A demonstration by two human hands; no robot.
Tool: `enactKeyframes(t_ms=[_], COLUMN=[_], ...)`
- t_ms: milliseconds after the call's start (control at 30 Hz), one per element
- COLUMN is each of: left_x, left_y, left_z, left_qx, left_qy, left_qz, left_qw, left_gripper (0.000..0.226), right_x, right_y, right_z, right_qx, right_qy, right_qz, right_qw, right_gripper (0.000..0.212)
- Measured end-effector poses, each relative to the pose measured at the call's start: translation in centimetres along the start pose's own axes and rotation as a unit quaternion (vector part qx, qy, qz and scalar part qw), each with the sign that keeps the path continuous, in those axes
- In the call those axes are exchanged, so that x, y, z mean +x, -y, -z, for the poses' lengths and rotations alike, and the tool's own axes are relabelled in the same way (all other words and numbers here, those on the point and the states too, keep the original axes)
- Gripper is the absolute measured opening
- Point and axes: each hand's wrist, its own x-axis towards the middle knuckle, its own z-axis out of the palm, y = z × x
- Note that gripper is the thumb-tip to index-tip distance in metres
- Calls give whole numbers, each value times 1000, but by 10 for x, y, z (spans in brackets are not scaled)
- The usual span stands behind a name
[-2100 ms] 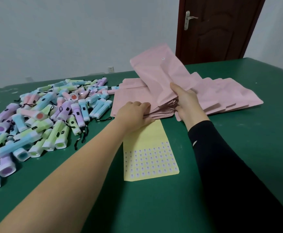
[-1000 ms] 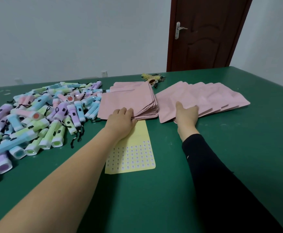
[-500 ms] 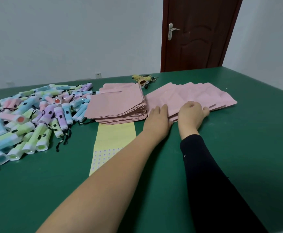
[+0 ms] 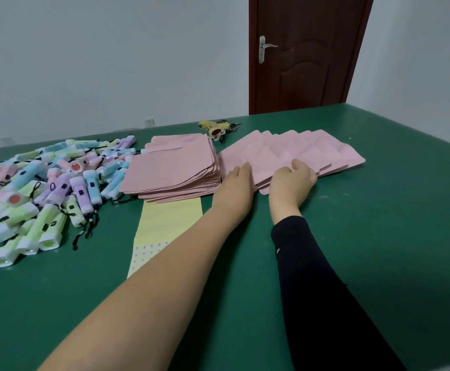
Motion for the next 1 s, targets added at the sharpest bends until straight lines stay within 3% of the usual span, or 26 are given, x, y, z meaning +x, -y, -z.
enactKeyframes(t_ms=[67,133,200,267,333,400,433,500,600,667,767,1000], left_x=[-8,-19,-30,-37,-43,-51,-54,-56,-54,-53,-51,-57], left_y=[2,16,45,89,133,162,169,175,176,168,163,151], left_z=[15,40,71,97,113,114,112,109,109,108,101,94], left_qx=[-19,-49,-76,-125,-163,-193,-211,-252,-383,-423,-400,-232], left_qy=[-43,-152,-251,-297,-268,-164,-121,-107,-135,-120,-100,-20], left_qz=[-19,-35,-1,105,274,401,425,443,448,440,434,371], left_qw=[999,986,965,941,909,880,872,854,796,783,801,899], left_gripper=[39,31,27,28,36,36,31,26,29,23,31,75], right_x=[-11,-25,-43,-61,-72,-74,-73,-68,-62,-60,-57,-54], right_y=[6,14,20,21,13,3,-1,-5,-4,-4,-8,-15], right_z=[-2,-10,-25,-42,-55,-61,-63,-65,-68,-73,-83,-93], right_qx=[-9,-2,16,18,0,-37,-55,-56,-40,-51,-55,-34], right_qy=[-30,-22,43,144,239,288,297,296,305,302,290,233], right_qz=[63,149,199,167,90,38,30,29,13,1,-12,-8], right_qw=[998,989,979,975,967,956,953,953,951,952,955,972], right_gripper=[37,34,32,32,36,34,29,12,16,27,37,40])
